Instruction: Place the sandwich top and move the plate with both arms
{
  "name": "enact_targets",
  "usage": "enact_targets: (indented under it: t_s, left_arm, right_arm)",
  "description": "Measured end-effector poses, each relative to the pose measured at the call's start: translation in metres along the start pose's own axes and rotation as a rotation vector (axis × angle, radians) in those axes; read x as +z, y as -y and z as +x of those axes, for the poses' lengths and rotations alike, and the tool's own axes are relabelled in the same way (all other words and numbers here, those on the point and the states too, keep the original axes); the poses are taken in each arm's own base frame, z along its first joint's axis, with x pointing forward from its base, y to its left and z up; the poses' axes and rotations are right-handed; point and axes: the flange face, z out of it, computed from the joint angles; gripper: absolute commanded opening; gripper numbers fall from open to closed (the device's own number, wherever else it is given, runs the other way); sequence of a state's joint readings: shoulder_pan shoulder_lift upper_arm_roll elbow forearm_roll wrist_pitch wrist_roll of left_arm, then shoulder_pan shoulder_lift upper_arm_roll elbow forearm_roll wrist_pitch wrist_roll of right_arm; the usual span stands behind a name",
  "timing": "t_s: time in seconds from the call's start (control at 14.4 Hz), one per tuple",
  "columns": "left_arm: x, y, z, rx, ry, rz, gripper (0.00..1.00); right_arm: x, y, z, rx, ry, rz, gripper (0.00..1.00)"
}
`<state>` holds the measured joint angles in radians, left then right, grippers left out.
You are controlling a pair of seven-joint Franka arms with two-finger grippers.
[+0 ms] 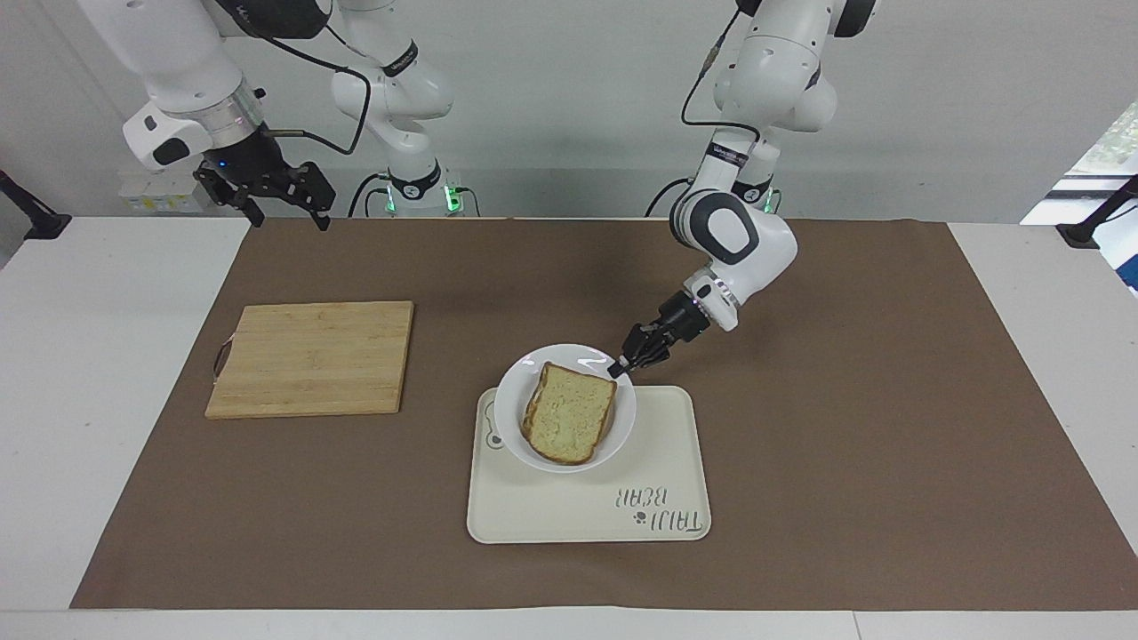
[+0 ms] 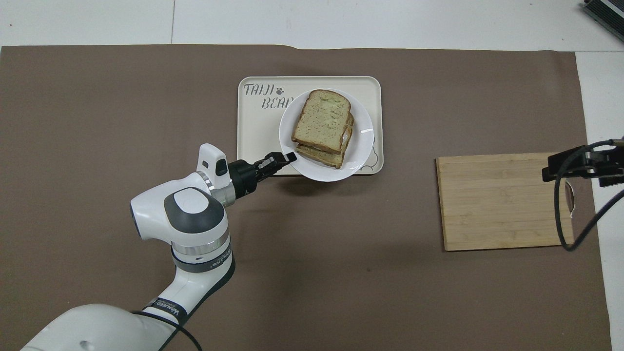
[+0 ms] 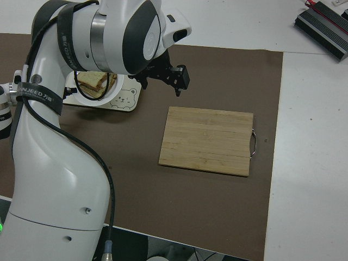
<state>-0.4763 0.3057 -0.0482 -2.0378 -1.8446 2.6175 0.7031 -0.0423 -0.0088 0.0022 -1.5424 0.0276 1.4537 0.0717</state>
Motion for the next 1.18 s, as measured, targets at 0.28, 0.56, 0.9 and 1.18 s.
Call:
enact_targets:
  t_s: [0.28,0.56,0.9,1.18]
  left_arm:
    - [0.017,0.015,0.008,0.035,0.031,0.055,0.0]
    - [0.017,0.018,0.014,0.068,0.014,0.096,0.0]
    - [0.011,0.015,0.022,0.085,-0.031,0.124,0.21]
    - [-0.001,0.011,0.033,0.1,-0.117,0.171,0.65]
  right_arm:
    - [0.0,0.0,0.0,0.0,0.0,0.0,1.0]
    - [0.0,0.0,0.0,0.0,0.0,0.0,1.0]
    - [0.0,0.0,0.0,0.0,0.0,0.0,1.0]
    - [0.0,0.0,0.0,0.0,0.0,0.0,1.0]
